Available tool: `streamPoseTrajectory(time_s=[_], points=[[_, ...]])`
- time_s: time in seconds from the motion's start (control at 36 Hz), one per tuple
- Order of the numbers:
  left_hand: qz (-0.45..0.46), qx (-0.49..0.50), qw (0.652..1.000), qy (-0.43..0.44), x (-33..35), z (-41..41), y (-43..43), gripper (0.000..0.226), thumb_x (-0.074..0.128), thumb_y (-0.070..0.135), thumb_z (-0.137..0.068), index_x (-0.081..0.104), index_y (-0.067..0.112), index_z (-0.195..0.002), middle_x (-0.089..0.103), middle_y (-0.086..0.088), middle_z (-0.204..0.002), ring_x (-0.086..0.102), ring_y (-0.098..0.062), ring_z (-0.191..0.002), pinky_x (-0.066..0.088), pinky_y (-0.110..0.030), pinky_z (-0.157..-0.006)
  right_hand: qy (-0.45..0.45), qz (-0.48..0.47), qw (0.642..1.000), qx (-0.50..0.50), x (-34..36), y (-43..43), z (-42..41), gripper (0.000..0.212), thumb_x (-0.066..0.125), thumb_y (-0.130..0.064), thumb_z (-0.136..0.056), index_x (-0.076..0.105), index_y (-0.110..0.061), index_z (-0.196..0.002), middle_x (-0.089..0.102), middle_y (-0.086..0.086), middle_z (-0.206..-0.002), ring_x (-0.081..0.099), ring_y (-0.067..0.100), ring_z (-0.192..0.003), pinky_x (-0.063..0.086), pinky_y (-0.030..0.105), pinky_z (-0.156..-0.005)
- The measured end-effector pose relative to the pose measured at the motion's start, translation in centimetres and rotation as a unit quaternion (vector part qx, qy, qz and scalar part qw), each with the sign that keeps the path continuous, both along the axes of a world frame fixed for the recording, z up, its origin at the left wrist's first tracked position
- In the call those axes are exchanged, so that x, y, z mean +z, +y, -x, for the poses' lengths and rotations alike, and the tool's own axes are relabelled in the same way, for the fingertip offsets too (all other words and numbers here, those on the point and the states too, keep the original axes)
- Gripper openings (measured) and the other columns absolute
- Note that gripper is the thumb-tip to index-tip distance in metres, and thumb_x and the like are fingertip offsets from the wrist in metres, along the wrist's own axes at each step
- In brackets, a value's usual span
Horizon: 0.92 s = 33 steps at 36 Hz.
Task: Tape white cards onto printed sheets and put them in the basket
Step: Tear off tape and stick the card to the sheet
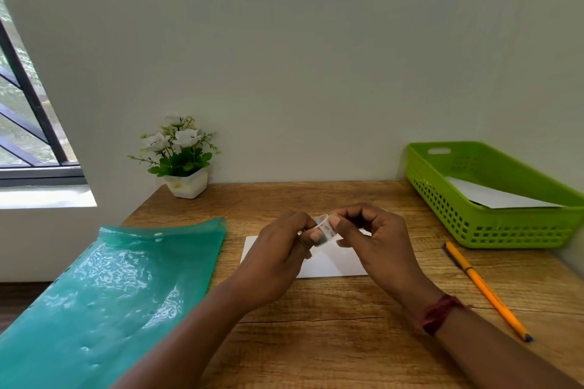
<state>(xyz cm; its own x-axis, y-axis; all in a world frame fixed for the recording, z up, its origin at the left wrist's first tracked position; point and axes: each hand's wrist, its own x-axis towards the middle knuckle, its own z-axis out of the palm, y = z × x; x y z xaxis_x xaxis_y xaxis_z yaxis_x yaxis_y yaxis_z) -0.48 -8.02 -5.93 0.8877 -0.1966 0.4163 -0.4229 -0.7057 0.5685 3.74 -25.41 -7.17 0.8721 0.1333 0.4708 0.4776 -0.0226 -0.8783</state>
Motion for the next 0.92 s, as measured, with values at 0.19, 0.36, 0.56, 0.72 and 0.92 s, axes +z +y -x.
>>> streamPoseTrajectory(time_s=[0.19, 0.36, 0.56, 0.72, 0.92], points=[[0.068, -0.025, 0.997, 0.006, -0.23, 0.14, 0.08, 0.027, 0.033, 0.037, -0.101, 0.053, 0.02, -0.095, 0.057, 0.005, -0.094, 0.054, -0.018, -0.087, 0.052, -0.048, -0.076, 0.013, -0.021, 1.0, 0.0, 0.13, -0.05, -0.11, 0.005, 0.073, -0.013, -0.083, 0.075, -0.017, -0.084, 0.074, -0.003, -0.085, 0.07, 0.016, -0.084, 0.06, 0.031, -0.063], [0.124, -0.004, 0.992, 0.005, 0.01, 0.29, -0.15, 0.023, 0.039, 0.03, -0.097, 0.059, 0.02, -0.09, 0.063, 0.005, -0.091, 0.059, -0.013, -0.084, 0.055, -0.043, -0.073, 0.02, -0.027, 0.999, -0.001, 0.11, -0.11, -0.07, 0.005, 0.074, -0.014, -0.082, 0.076, -0.017, -0.084, 0.075, -0.002, -0.085, 0.07, 0.019, -0.083, 0.061, 0.034, -0.065], [0.227, -0.016, 0.973, 0.035, 0.13, 0.29, -0.42, 0.023, 0.043, 0.011, -0.103, 0.063, 0.008, -0.092, 0.063, -0.007, -0.094, 0.064, -0.019, -0.085, 0.06, -0.041, -0.08, 0.02, -0.031, 0.999, 0.003, 0.17, -0.1, 0.06, 0.009, 0.076, -0.015, -0.08, 0.078, -0.015, -0.089, 0.076, -0.001, -0.088, 0.07, 0.018, -0.081, 0.06, 0.032, -0.065], [0.272, -0.016, 0.962, 0.039, 0.04, 0.19, -0.41, 0.024, 0.043, 0.013, -0.101, 0.063, 0.009, -0.087, 0.061, -0.01, -0.099, 0.062, -0.028, -0.089, 0.06, -0.04, -0.078, 0.027, -0.044, 0.999, 0.018, 0.28, -0.04, 0.06, 0.012, 0.076, -0.011, -0.078, 0.077, -0.011, -0.091, 0.076, -0.002, -0.089, 0.071, 0.016, -0.081, 0.057, 0.025, -0.062], [0.232, 0.003, 0.972, 0.024, -0.18, 0.13, -0.26, 0.023, 0.043, 0.014, -0.103, 0.063, 0.01, -0.092, 0.064, -0.007, -0.098, 0.067, -0.017, -0.082, 0.06, -0.041, -0.075, 0.028, -0.053, 0.998, 0.02, 0.24, 0.06, 0.06, 0.01, 0.076, -0.01, -0.078, 0.077, -0.013, -0.088, 0.076, -0.002, -0.088, 0.07, 0.017, -0.08, 0.057, 0.025, -0.062]])
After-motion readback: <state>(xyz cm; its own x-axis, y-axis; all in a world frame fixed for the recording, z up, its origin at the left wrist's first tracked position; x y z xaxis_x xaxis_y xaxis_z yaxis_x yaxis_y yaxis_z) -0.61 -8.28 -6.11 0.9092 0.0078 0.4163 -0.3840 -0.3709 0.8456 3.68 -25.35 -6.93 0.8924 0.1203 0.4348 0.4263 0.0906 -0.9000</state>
